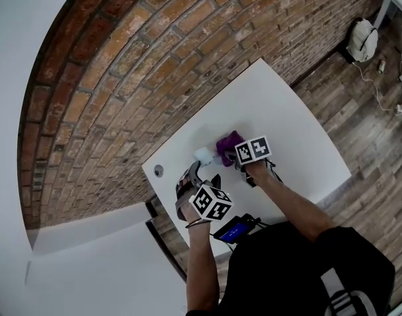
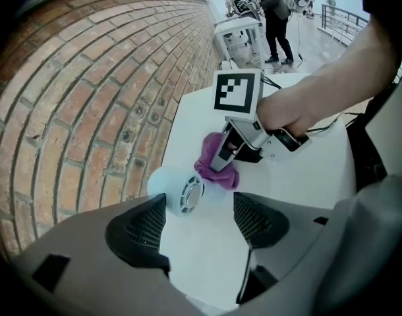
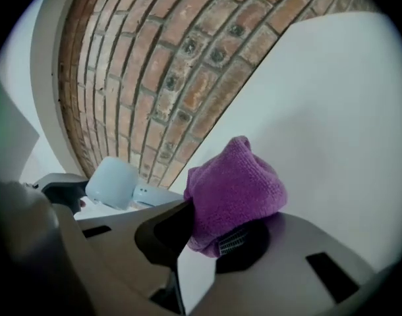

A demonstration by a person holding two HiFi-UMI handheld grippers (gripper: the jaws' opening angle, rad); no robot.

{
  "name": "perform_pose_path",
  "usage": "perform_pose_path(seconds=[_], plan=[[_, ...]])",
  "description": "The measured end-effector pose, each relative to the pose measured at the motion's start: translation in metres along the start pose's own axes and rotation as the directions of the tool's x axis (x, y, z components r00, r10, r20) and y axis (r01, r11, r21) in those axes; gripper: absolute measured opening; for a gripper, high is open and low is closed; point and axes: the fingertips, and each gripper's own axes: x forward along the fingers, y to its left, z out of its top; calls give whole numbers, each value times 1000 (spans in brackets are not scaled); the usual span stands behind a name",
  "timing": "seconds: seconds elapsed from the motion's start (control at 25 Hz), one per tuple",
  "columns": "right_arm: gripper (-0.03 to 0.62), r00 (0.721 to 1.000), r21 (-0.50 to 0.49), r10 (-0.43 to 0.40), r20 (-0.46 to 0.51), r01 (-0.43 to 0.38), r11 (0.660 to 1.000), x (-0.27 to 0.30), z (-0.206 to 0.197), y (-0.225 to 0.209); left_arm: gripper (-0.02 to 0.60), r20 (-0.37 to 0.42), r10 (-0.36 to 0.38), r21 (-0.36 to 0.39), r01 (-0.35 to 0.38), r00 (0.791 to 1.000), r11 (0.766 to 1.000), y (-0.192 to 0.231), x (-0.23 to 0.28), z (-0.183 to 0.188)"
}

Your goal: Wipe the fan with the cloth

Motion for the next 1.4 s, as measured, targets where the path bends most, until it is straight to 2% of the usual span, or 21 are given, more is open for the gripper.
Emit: perform_pose_path(seconds=[0.08, 0.16, 0.24, 0.32, 0.48, 0.6, 0.72, 0.8, 0.84, 0.92, 1.0, 1.08, 1.16, 1.24, 1.32, 1.4], plan=[[72, 995, 20, -3, 98, 1, 1000, -14, 25, 7, 324, 3, 1, -2, -1, 1000, 1000, 0, 0, 1], [71, 980, 23, 59, 193, -64, 998, -24, 47, 28, 324, 2, 4, -2, -4, 1000, 1000, 1, 0, 1], [71, 972, -1, 136, 193, -139, 990, -20, 51, 50, 324, 1, 6, -6, -6, 1000, 1000, 1, 0, 1], [71, 977, -1, 166, 137, -168, 986, -7, 37, 58, 324, 0, 6, -11, -6, 1000, 1000, 0, 0, 1], [72, 997, 82, 43, 64, -48, 995, 10, 11, 20, 324, 1, 2, -9, -2, 1000, 1000, 0, 1, 3], [72, 1000, 58, -10, -25, 11, 998, 14, -2, 5, 324, 0, 6, -10, -6, 1000, 1000, 1, 1, 3], [72, 985, -18, -18, -172, 15, 1000, 9, -23, 8, 324, -1, 7, -7, -7, 1000, 1000, 1, 2, 3], [71, 964, -13, 24, -266, -29, 999, 0, -45, 12, 324, 0, 7, -7, -7, 1000, 1000, 1, 2, 3], [72, 960, 9, 48, -277, -47, 999, -4, -51, 14, 324, 2, 7, -7, -7, 1000, 1000, 0, 2, 3], [71, 976, 49, 61, -207, -52, 997, -14, -45, 17, 324, 5, 8, -8, -8, 1000, 1000, 0, 3, 3], [72, 998, 62, 41, -56, -38, 997, -20, -15, 19, 324, 5, 9, -7, -9, 1000, 1000, 1, 3, 2], [72, 996, 30, 25, 81, -28, 999, -20, 23, 22, 324, 6, 8, -9, -8, 1000, 1000, 1, 4, 2], [72, 990, -15, 37, 137, -35, 999, -8, 53, 23, 324, 5, 9, -11, -9, 1000, 1000, 1, 5, 2], [72, 995, -16, 54, 82, -52, 998, 14, 59, 18, 324, 5, 14, -12, -14, 1000, 1000, 0, 5, 1], [72, 998, 15, 36, -47, -35, 999, 34, 41, 6, 324, 8, 15, -16, -15, 1000, 1000, -1, 5, 2], [72, 994, 28, 1, -111, 2, 1000, 34, 20, -1, 324, 12, 12, -19, -11, 1000, 1000, -2, 5, 2]])
